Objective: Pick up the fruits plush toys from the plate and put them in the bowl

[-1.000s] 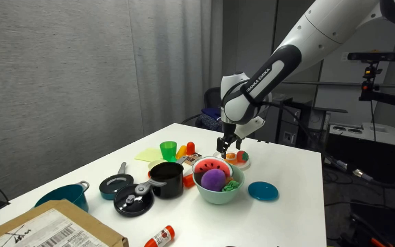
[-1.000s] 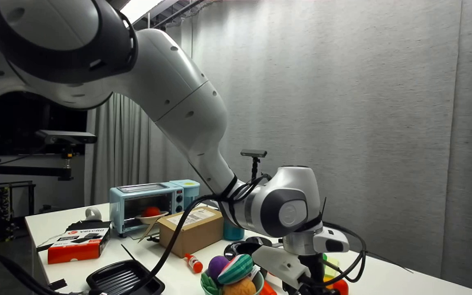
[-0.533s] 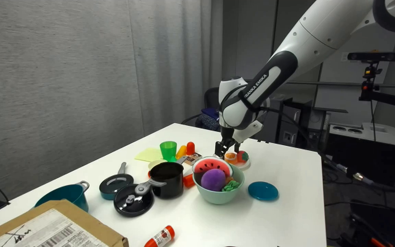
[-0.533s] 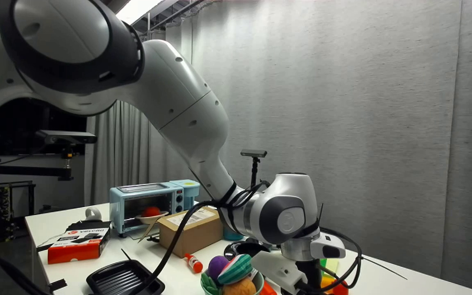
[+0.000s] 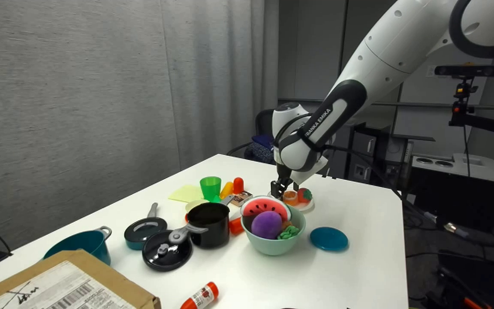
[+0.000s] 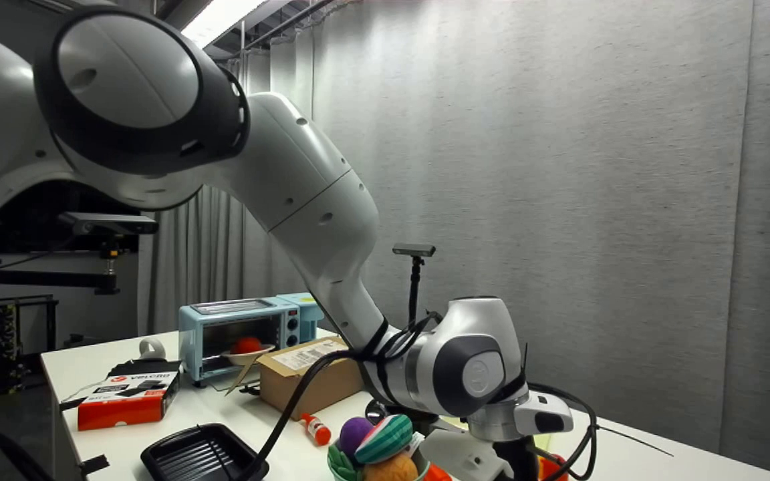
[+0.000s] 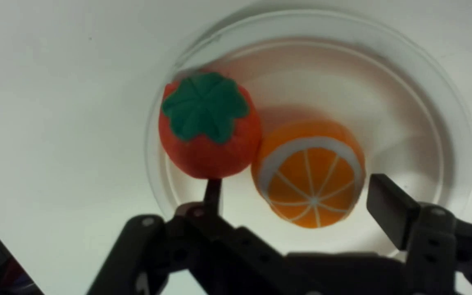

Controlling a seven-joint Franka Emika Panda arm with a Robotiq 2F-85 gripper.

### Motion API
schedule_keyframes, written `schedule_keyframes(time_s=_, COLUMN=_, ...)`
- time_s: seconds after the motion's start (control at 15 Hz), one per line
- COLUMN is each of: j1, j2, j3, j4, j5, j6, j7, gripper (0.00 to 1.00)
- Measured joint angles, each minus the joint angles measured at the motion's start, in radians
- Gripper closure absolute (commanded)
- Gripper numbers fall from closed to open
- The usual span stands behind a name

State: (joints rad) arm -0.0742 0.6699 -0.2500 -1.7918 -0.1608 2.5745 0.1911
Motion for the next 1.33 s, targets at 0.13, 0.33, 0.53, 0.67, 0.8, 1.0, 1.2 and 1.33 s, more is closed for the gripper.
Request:
schedule_keyframes(time_s=0.13, j1=0.004, j2=0.015, j3=-0.007, j4=0.011, j5=-0.008, j6=0.0, j7=0.001, gripper=0.58)
schedule_keyframes(time_s=0.33, j1=0.005, j2=0.024, j3=-0.007, j4=0.025, j5=-0.008, j6=-0.002, j7=0.001, gripper=0.81)
schedule_keyframes(time_s=0.53, j1=0.006, j2=0.024, j3=-0.005, j4=0.039, j5=-0.008, j6=-0.009, j7=0.001, gripper=0.98)
schedule_keyframes(time_s=0.67, j1=0.008, j2=0.02, j3=-0.003, j4=0.052, j5=-0.008, j6=-0.022, j7=0.001, gripper=0.95)
schedule_keyframes(time_s=0.8, j1=0.014, j2=0.005, j3=-0.002, j4=0.062, j5=-0.008, j6=-0.035, j7=-0.002, gripper=0.97)
schedule_keyframes(time_s=1.0, j1=0.014, j2=-0.047, j3=0.022, j4=0.064, j5=-0.005, j6=-0.072, j7=-0.033, gripper=0.96)
schedule_keyframes(time_s=1.2, j1=-0.011, j2=-0.117, j3=0.09, j4=0.063, j5=0.047, j6=-0.149, j7=-0.132, gripper=0.96)
schedule_keyframes(time_s=1.33, j1=-0.034, j2=-0.162, j3=0.137, j4=0.064, j5=0.1, j6=-0.223, j7=-0.208, gripper=0.96)
